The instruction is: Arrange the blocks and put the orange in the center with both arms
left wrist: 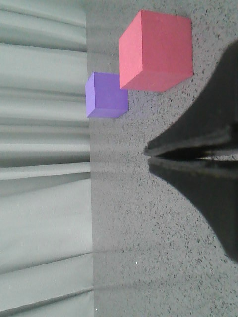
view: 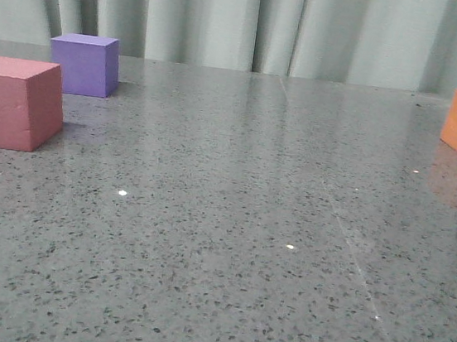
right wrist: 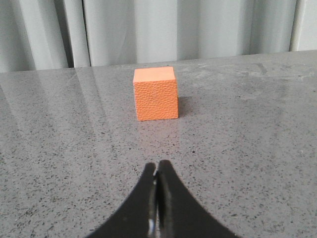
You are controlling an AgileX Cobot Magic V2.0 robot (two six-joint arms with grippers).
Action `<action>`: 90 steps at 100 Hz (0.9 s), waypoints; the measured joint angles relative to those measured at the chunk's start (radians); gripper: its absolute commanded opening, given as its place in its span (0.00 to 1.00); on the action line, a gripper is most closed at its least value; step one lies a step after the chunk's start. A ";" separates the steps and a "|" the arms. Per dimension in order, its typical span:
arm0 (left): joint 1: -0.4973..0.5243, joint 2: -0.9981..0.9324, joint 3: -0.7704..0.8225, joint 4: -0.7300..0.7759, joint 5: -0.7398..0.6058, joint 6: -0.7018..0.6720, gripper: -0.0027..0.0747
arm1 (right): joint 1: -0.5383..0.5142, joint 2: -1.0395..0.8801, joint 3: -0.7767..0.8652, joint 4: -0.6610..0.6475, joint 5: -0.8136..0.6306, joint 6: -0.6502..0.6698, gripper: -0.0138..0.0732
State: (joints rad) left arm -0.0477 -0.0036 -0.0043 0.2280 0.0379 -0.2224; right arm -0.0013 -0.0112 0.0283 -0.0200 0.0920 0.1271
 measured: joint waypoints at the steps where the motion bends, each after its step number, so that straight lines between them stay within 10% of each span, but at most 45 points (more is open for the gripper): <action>1: 0.000 0.000 0.000 0.000 0.000 0.000 0.01 | 0.000 0.000 0.000 0.000 0.000 0.000 0.08; 90: 0.000 0.000 0.000 0.000 0.000 0.000 0.01 | 0.000 0.000 0.000 0.000 -0.079 0.000 0.08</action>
State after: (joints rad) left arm -0.0477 -0.0036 -0.0043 0.2280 0.0379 -0.2224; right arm -0.0013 -0.0112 0.0283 -0.0200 0.0134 0.1271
